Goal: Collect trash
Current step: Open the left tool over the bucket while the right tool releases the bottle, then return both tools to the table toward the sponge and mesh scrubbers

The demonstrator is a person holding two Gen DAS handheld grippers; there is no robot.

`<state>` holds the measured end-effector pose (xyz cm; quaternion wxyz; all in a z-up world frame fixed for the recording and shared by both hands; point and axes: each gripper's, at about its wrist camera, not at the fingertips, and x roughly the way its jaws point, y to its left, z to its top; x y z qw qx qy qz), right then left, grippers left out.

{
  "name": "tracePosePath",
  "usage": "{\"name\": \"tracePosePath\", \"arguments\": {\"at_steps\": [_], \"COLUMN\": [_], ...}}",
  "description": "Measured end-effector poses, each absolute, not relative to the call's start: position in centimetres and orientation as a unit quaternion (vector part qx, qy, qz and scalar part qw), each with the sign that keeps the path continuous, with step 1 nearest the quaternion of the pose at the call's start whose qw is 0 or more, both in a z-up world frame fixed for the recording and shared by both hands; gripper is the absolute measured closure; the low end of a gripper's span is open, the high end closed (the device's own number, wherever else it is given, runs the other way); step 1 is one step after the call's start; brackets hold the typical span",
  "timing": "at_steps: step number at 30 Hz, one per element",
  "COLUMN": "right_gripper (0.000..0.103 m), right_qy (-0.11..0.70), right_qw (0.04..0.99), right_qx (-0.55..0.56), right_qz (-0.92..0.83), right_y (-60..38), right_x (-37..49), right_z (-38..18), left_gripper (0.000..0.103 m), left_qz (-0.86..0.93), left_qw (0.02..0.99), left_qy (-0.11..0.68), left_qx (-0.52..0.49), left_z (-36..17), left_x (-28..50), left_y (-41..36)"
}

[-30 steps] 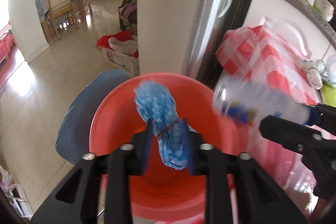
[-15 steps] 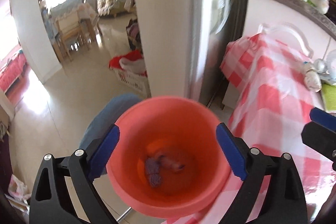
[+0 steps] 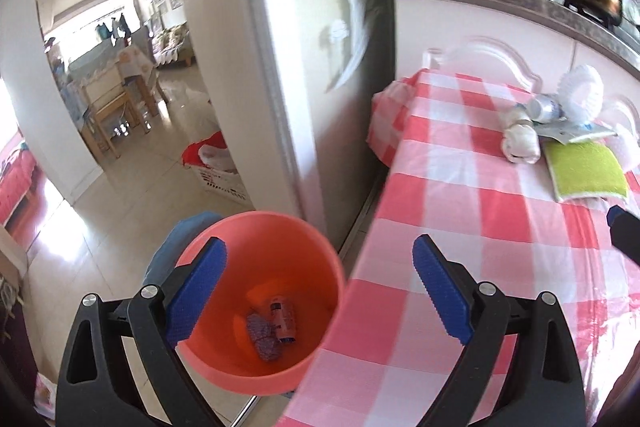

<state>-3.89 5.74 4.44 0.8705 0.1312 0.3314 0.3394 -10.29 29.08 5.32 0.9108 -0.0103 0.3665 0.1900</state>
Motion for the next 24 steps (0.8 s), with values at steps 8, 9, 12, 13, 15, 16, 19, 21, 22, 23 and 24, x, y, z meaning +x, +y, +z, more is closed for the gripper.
{"name": "tracePosePath", "arguments": {"at_steps": [8, 9, 12, 13, 15, 16, 19, 21, 22, 23, 24], "right_gripper": [0.008, 0.008, 0.008, 0.008, 0.008, 0.008, 0.008, 0.008, 0.008, 0.008, 0.007], "right_qy": [0.323, 0.320, 0.312, 0.310, 0.309, 0.309, 0.310, 0.311, 0.312, 0.313, 0.313], "right_qw": [0.876, 0.878, 0.883, 0.886, 0.888, 0.889, 0.888, 0.889, 0.889, 0.889, 0.889], "right_qx": [0.169, 0.174, 0.181, 0.182, 0.185, 0.188, 0.202, 0.211, 0.213, 0.218, 0.224], "right_qz": [0.315, 0.311, 0.299, 0.294, 0.287, 0.283, 0.273, 0.263, 0.259, 0.253, 0.247], "right_y": [1.0, 0.3, -1.8, -2.3, -3.3, -3.8, -5.5, -6.7, -7.1, -7.7, -8.4], "right_x": [-3.3, -3.3, -3.1, -3.1, -2.8, -2.8, -2.4, -2.1, -2.0, -1.9, -1.8], "right_z": [4.1, 4.1, 4.2, 4.2, 4.2, 4.1, 3.7, 3.5, 3.4, 3.2, 3.1], "left_gripper": [0.010, 0.010, 0.010, 0.010, 0.010, 0.010, 0.010, 0.010, 0.010, 0.010, 0.010], "left_qz": [0.162, 0.156, 0.144, 0.140, 0.131, 0.129, 0.118, 0.112, 0.109, 0.105, 0.101], "left_qw": [0.914, 0.916, 0.918, 0.919, 0.919, 0.920, 0.920, 0.919, 0.919, 0.919, 0.919], "left_qy": [0.369, 0.368, 0.364, 0.364, 0.362, 0.361, 0.361, 0.361, 0.361, 0.361, 0.362], "left_qx": [0.037, 0.045, 0.061, 0.066, 0.079, 0.083, 0.100, 0.108, 0.112, 0.118, 0.123], "left_z": [6.4, 6.6, 7.0, 7.1, 7.3, 7.3, 7.3, 7.2, 7.2, 7.1, 7.0], "left_x": [-9.7, -9.6, -9.3, -9.2, -8.9, -8.8, -8.4, -8.3, -8.2, -8.0, -7.9], "left_y": [23.4, 22.4, 20.1, 19.4, 17.9, 17.3, 15.2, 14.2, 13.7, 13.0, 12.4]}}
